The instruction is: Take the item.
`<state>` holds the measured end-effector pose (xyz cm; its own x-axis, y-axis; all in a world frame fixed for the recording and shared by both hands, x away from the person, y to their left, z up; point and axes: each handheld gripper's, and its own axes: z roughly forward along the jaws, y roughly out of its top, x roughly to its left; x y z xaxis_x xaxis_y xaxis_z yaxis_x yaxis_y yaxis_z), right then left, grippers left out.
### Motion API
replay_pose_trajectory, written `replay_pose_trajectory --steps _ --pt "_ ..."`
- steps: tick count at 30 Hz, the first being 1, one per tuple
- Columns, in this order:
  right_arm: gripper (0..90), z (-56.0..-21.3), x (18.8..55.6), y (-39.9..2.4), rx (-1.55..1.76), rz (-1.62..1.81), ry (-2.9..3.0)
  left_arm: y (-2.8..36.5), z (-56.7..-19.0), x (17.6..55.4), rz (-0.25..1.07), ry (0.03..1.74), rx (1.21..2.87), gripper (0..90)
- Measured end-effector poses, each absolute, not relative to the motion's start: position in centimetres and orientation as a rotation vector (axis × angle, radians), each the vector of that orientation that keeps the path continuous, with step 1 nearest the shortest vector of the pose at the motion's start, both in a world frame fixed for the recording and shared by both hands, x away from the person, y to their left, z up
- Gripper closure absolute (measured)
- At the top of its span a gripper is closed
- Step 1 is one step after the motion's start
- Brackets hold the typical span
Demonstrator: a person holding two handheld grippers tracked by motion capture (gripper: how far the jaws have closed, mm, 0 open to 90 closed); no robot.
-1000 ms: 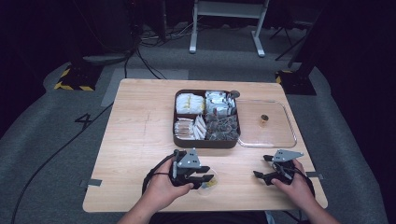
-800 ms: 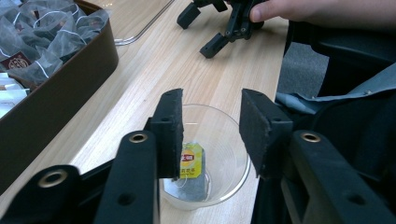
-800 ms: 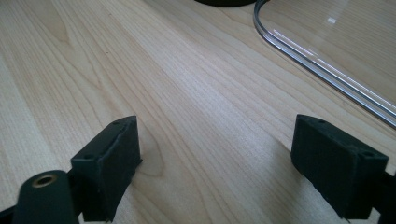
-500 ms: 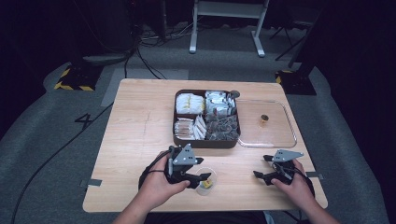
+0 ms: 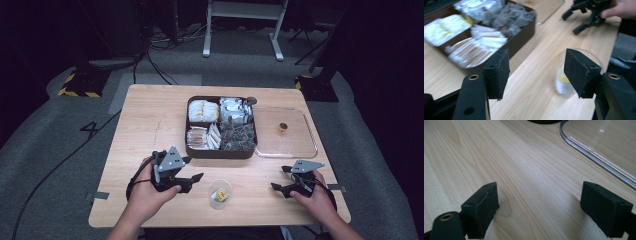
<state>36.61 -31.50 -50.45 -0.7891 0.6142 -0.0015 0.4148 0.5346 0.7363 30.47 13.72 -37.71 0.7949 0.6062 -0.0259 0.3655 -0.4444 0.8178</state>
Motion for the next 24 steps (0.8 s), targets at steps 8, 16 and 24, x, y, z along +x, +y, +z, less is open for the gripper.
replay_pose_trajectory --steps 8,16,24 --pt "15.2 -50.5 36.6 -31.5 0.866 1.102 2.512 17.1 -38.7 31.5 0.408 0.874 2.048 35.3" --pt "15.2 -50.5 36.6 -31.5 0.866 1.101 2.511 20.2 -41.3 32.3 0.408 1.004 2.033 32.8" --pt "15.2 -50.5 36.6 -31.5 0.867 1.101 2.511 22.4 -44.1 32.7 0.418 1.138 2.025 31.3"
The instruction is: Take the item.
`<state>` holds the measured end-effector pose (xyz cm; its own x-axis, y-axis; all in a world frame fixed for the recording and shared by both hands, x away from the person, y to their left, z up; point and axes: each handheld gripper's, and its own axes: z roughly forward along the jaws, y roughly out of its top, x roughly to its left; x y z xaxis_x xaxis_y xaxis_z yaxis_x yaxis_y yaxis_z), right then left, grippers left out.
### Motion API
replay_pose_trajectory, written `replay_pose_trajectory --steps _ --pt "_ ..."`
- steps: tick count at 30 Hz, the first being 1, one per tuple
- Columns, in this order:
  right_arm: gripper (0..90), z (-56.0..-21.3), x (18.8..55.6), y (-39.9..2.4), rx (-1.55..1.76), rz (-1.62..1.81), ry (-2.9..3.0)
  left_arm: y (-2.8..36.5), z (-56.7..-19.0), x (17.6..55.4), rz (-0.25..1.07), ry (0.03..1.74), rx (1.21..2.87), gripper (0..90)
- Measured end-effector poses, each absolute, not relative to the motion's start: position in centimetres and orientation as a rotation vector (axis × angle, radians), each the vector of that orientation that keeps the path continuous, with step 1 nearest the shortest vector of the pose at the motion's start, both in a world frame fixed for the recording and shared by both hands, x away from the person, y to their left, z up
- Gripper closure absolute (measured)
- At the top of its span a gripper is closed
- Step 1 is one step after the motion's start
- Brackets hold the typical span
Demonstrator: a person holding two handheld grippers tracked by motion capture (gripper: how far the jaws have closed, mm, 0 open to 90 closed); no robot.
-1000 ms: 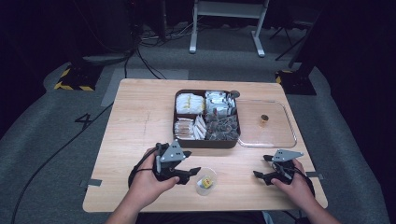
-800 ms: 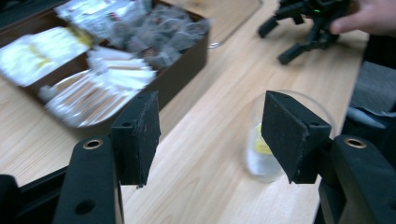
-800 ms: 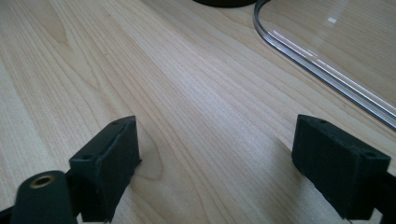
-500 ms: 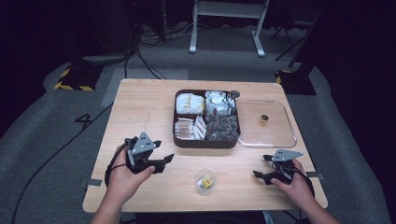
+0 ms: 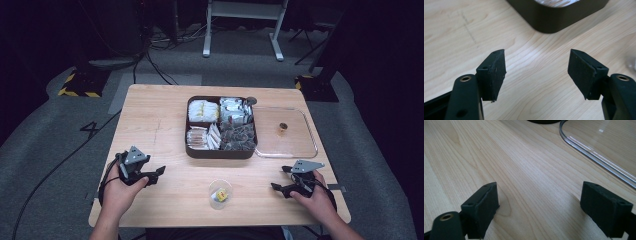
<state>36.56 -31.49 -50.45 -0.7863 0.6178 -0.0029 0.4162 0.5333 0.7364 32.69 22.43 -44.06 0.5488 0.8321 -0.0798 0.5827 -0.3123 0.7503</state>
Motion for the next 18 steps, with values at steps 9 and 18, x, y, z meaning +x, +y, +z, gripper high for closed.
replay_pose_trajectory --steps 9,18 --pt "15.2 -50.5 36.6 -31.5 0.867 1.101 2.511 23.8 -47.1 32.8 0.425 1.255 2.052 29.6" --pt "15.2 -50.5 36.6 -31.5 0.867 1.101 2.511 23.8 -49.2 32.9 0.438 1.262 2.132 26.5"
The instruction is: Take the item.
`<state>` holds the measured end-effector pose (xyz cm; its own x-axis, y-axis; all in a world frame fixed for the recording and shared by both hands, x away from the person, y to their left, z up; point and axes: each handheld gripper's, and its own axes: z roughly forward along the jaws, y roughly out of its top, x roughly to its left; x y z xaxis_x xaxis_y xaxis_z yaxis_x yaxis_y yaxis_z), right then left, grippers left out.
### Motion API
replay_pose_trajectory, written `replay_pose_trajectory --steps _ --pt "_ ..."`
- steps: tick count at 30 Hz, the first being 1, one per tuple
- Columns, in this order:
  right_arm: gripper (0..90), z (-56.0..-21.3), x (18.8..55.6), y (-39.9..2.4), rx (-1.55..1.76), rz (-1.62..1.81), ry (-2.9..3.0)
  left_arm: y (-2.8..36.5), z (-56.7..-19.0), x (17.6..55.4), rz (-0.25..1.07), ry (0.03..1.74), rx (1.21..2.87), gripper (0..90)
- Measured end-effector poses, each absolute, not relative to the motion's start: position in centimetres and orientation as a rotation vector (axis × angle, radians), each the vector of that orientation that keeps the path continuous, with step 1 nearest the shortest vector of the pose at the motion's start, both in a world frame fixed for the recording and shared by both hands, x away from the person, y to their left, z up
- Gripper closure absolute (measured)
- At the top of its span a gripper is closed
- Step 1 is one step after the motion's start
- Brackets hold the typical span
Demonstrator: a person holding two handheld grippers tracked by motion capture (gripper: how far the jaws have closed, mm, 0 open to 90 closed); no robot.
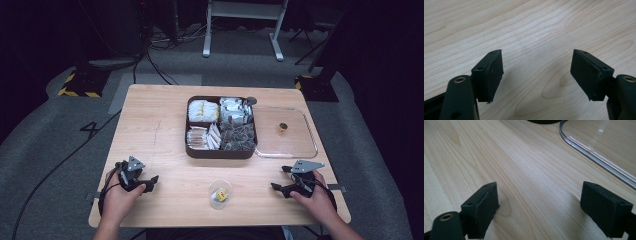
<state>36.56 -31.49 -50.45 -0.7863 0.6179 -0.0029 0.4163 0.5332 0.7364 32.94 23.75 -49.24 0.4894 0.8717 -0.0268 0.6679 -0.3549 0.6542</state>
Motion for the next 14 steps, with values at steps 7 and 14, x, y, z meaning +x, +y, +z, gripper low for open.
replay_pose_trajectory --steps 7,14 --pt "15.2 -50.5 36.6 -31.5 0.867 1.101 2.51 23.8 -50.2 33.0 0.464 1.265 2.105 17.9" --pt "15.2 -50.5 36.6 -31.5 0.867 1.101 2.51 23.7 -50.5 33.0 0.485 1.273 2.085 12.4"
